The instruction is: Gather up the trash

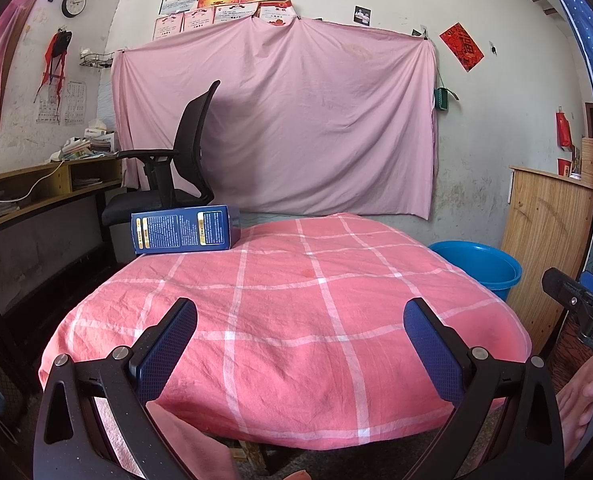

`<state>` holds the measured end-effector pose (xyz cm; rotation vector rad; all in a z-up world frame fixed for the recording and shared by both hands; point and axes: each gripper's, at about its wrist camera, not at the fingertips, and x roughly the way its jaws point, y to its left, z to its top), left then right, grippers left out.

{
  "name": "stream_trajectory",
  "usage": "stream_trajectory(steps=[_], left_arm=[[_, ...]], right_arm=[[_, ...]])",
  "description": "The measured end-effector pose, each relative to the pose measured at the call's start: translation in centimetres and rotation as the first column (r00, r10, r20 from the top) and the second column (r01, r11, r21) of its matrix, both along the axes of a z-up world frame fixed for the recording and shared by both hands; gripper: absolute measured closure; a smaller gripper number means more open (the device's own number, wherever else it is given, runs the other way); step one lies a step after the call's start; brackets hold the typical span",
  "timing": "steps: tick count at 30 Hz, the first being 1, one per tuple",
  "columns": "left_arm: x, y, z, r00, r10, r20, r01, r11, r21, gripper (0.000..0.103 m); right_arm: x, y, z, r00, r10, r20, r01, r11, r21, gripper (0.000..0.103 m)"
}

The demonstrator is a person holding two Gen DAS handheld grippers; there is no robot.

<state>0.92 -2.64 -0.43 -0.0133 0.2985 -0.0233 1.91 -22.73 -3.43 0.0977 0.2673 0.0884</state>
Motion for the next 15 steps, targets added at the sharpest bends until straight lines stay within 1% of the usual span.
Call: stream_trajectory(steps=[15], left_arm=[[-0.07, -0.18, -0.08, 1.0, 0.002, 0.002, -0.002, 1.0, 0.0, 0.002]], right_arm=[[0.0, -0.02, 0.0, 1.0, -0.001, 0.0, 0.001, 1.0, 0.002, 0.0]])
